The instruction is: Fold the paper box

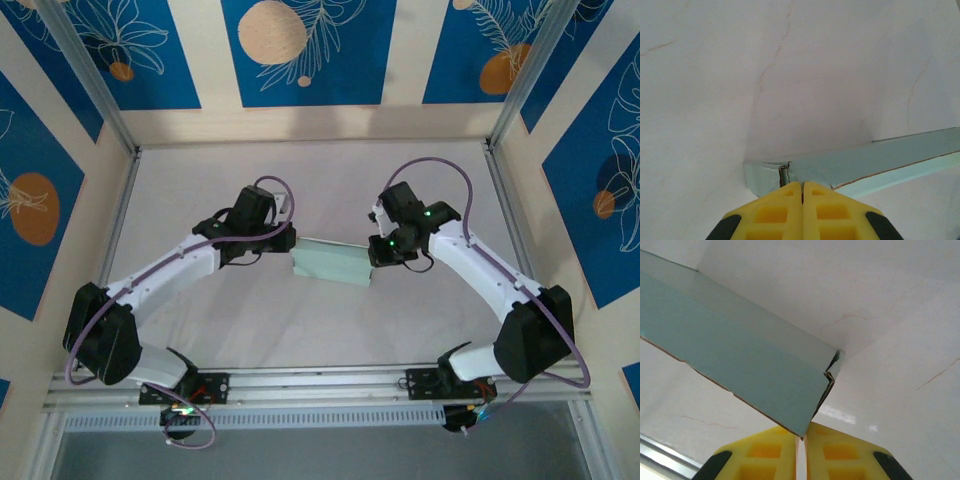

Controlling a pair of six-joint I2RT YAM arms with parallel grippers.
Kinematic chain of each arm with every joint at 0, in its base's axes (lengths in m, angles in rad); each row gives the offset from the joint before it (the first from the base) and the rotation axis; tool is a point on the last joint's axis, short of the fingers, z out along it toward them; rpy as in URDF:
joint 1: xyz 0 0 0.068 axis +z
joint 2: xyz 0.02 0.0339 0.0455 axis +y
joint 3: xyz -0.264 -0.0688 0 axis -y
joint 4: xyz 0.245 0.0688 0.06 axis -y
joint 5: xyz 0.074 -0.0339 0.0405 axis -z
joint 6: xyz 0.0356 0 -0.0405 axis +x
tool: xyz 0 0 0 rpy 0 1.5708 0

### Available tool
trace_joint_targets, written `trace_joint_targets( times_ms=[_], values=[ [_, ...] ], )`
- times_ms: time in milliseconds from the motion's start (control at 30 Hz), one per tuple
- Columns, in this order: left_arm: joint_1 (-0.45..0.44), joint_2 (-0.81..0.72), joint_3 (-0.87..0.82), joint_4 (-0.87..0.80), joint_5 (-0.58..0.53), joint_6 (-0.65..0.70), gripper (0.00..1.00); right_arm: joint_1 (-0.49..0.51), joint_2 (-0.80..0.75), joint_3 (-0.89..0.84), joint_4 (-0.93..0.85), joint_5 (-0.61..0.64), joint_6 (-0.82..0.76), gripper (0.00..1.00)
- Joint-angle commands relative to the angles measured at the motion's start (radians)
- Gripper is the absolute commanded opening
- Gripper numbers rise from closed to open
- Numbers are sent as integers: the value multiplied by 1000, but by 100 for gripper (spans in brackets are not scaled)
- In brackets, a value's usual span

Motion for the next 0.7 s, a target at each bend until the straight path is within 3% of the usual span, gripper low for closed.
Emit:
trace_joint_targets(
  times_ms=[0,200,367,667],
  values=[
    [-31,18,23,-48,14,22,6,6,-7,-46,32,56,28,15],
    [-34,19,24,-61,-7,39,6,5,-58,-18,25,30,21,39],
    [-34,19,31,-73,-23,41,6,-28,-121,7,22,-82,6,56],
    [-35,22,32,-75,-24,42,6,-100,-183,-50,66,-179,74,50]
  ],
)
